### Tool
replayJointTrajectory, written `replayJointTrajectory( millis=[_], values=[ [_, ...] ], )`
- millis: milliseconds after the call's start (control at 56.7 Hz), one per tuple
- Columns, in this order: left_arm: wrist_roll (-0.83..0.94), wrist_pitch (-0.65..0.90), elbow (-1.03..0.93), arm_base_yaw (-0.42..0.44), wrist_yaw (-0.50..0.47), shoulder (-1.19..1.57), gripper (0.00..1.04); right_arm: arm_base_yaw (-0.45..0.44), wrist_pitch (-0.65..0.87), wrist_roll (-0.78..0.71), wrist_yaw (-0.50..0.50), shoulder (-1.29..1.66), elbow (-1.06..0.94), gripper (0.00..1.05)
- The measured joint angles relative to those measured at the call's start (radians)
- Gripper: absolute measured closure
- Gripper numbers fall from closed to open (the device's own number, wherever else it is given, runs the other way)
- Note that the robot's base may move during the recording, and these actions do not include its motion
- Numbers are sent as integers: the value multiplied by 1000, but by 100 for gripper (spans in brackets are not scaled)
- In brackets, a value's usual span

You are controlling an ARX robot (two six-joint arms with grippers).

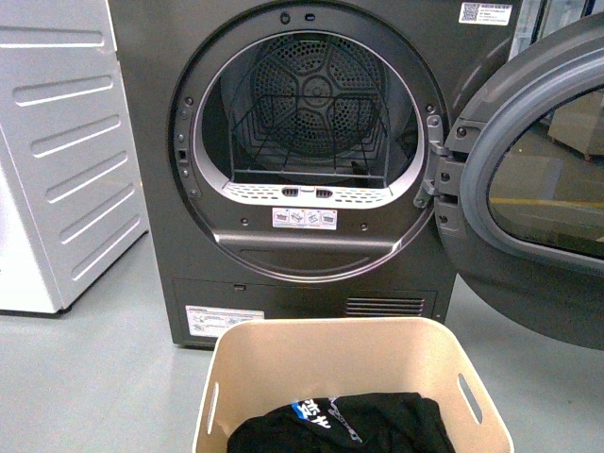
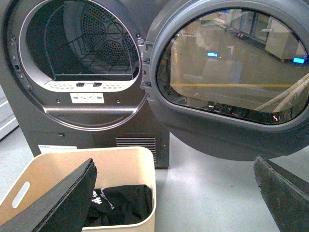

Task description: Move hamper under clothes hanger

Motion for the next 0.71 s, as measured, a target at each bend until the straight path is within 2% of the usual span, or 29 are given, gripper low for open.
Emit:
replayJointTrajectory(
  millis=[71,123,176,229,335,388,458,582,705],
  values=[
    [-8,-5,3,-6,-12,8,7,0,0,0,0,0,0,8],
    [-101,-160,63,-41,-163,100,7,4,-61,59,56,38,21,8],
    [-193,-198,104,-39,-209,227,7,0,-53,143,68,122,32,8],
    [-240,-140,142,-15,-183,381,7,-6,50,208,39,275,37,8],
    [-235,41,249,24,-137,663,7,2,266,226,-2,544,95,8],
    [-226,116,309,34,-135,793,7,18,389,221,-23,729,174,8],
    [-216,177,420,40,-123,1000,7,40,466,206,-51,938,288,8],
    [-216,146,638,16,-125,1362,7,67,412,258,-163,1264,522,8],
    [-212,121,860,-48,-119,1687,7,120,227,235,-148,1569,790,8]
  ],
)
